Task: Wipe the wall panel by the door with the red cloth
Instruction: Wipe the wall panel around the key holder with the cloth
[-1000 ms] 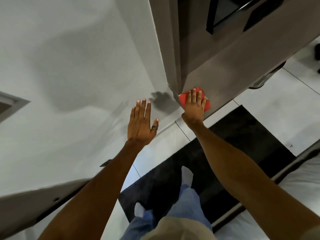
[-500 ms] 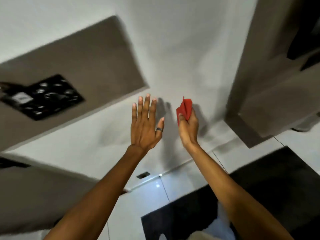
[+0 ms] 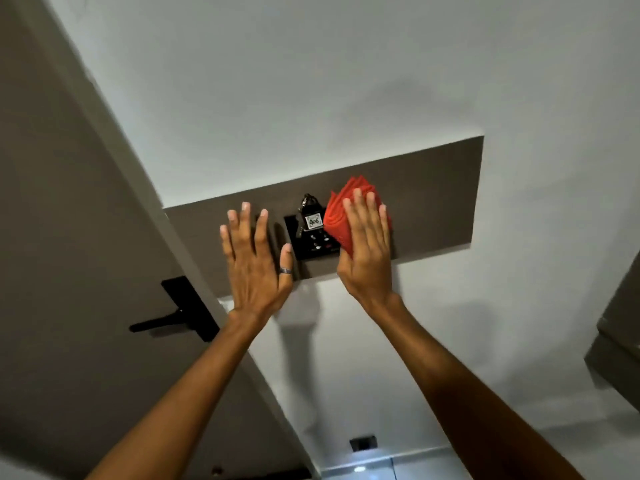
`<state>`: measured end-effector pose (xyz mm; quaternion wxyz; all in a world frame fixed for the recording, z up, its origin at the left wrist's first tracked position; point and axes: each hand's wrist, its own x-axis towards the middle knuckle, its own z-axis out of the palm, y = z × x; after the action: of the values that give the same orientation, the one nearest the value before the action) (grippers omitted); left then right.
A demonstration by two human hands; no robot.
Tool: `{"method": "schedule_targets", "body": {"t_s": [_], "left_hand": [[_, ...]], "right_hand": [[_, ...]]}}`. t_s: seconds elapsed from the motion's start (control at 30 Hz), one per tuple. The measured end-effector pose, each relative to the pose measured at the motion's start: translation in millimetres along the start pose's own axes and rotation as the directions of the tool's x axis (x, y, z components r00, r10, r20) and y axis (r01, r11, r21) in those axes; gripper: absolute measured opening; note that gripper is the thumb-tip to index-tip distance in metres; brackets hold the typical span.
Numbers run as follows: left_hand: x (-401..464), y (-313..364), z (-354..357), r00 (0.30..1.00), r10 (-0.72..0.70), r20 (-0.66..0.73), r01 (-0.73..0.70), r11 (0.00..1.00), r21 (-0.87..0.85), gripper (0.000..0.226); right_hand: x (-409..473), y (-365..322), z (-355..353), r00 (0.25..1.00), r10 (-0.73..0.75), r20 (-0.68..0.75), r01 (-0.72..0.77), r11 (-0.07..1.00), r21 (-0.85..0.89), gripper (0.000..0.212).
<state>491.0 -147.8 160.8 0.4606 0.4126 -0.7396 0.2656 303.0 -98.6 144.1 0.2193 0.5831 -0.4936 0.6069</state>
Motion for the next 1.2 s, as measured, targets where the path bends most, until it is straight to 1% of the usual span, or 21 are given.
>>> {"method": "schedule_targets", "body": {"t_s": [0.07, 0.17, 0.3, 0.33, 0.4, 0.5, 0.6, 0.63, 0.7, 0.73, 0.77, 0.83, 0.87, 0.9, 0.93, 0.97, 1.0, 1.03, 1.1, 1.13, 1.2], "left_hand": [[10.5, -17.2, 3.2, 1.0, 0.022, -0.011, -0.022, 1.0, 0.022, 0.064], [21.3, -33.8, 12.9, 0.997, 0.06, -0.039, -0.059, 0.998, 0.036, 0.062], [26.2, -39.2, 30.7, 0.987, 0.135, -0.087, -0.13, 0.99, 0.062, 0.062], [27.4, -38.8, 35.8, 0.985, 0.139, -0.104, -0.131, 0.988, 0.085, 0.063], [25.9, -39.1, 44.3, 0.978, 0.149, -0.143, -0.128, 0.981, 0.146, 0.065], [21.5, -39.4, 52.4, 0.971, 0.161, -0.176, -0.129, 0.975, 0.179, 0.066], [21.4, -42.3, 55.1, 0.966, 0.16, -0.204, -0.123, 0.976, 0.182, 0.066], [20.1, -41.8, 55.4, 0.964, 0.164, -0.211, -0.124, 0.974, 0.187, 0.066], [21.7, -37.9, 57.0, 0.965, 0.157, -0.208, -0.12, 0.976, 0.182, 0.066], [23.0, -37.4, 56.7, 0.967, 0.144, -0.211, -0.108, 0.979, 0.172, 0.066], [21.2, -38.9, 56.3, 0.966, 0.138, -0.217, -0.103, 0.981, 0.167, 0.066], [20.4, -39.4, 59.0, 0.963, 0.154, -0.223, -0.113, 0.977, 0.183, 0.066], [21.0, -39.1, 59.7, 0.962, 0.155, -0.227, -0.111, 0.975, 0.192, 0.066], [22.2, -39.0, 59.4, 0.962, 0.147, -0.229, -0.104, 0.976, 0.191, 0.066], [22.0, -39.5, 58.9, 0.963, 0.142, -0.231, -0.1, 0.978, 0.183, 0.065], [21.3, -39.7, 59.0, 0.962, 0.142, -0.234, -0.099, 0.978, 0.186, 0.065], [21.6, -38.9, 58.3, 0.962, 0.147, -0.23, -0.103, 0.975, 0.195, 0.065], [21.0, -37.3, 56.9, 0.963, 0.15, -0.223, -0.105, 0.974, 0.2, 0.065], [21.3, -37.2, 56.1, 0.964, 0.145, -0.223, -0.105, 0.977, 0.183, 0.065], [21.8, -37.8, 55.7, 0.963, 0.145, -0.228, -0.104, 0.978, 0.181, 0.065], [22.0, -37.1, 54.9, 0.96, 0.156, -0.231, -0.108, 0.973, 0.205, 0.065]], "right_hand": [[-1.0, 11.9, 8.4, 0.992, -0.096, 0.087, 0.106, 0.987, -0.117, 0.071], [-3.9, 31.3, 9.5, 0.97, -0.174, 0.168, 0.2, 0.968, -0.151, 0.074], [14.1, 53.6, 16.9, 0.942, -0.312, 0.127, 0.337, 0.873, -0.353, 0.06], [16.9, 57.6, 21.5, 0.936, -0.334, 0.11, 0.35, 0.861, -0.37, 0.059], [11.5, 55.7, 32.1, 0.949, -0.314, 0.017, 0.298, 0.88, -0.369, 0.057], [-11.9, 47.5, 40.8, 0.978, -0.184, -0.095, 0.143, 0.93, -0.338, 0.054], [-15.2, 46.2, 37.8, 0.976, -0.203, -0.079, 0.164, 0.923, -0.348, 0.052], [-9.1, 43.4, 38.2, 0.972, -0.214, -0.097, 0.167, 0.92, -0.353, 0.053], [6.3, 40.9, 43.8, 0.973, -0.176, -0.151, 0.115, 0.931, -0.348, 0.054], [11.9, 41.3, 43.8, 0.969, -0.196, -0.148, 0.137, 0.933, -0.333, 0.054], [12.2, 44.5, 41.9, 0.957, -0.263, -0.119, 0.211, 0.919, -0.334, 0.055], [16.7, 65.0, 33.0, 0.901, -0.429, -0.059, 0.379, 0.848, -0.371, 0.054], [18.6, 71.5, 32.5, 0.9, -0.433, -0.057, 0.383, 0.845, -0.373, 0.054], [17.5, 69.1, 36.1, 0.927, -0.361, -0.104, 0.302, 0.881, -0.363, 0.053], [12.7, 58.0, 42.6, 0.956, -0.241, -0.17, 0.171, 0.922, -0.348, 0.053], [4.9, 45.5, 51.2, 0.966, -0.129, -0.223, 0.052, 0.945, -0.322, 0.053], [-1.5, 36.8, 56.6, 0.969, -0.068, -0.238, -0.009, 0.951, -0.309, 0.054], [-5.6, 36.2, 57.0, 0.973, -0.072, -0.218, -0.001, 0.948, -0.317, 0.055], [-2.4, 47.3, 50.1, 0.973, -0.17, -0.156, 0.107, 0.931, -0.35, 0.055], [1.8, 48.4, 48.6, 0.973, -0.15, -0.176, 0.081, 0.933, -0.351, 0.054], [6.9, 38.3, 53.8, 0.958, -0.012, -0.288, -0.076, 0.953, -0.294, 0.052]]}}
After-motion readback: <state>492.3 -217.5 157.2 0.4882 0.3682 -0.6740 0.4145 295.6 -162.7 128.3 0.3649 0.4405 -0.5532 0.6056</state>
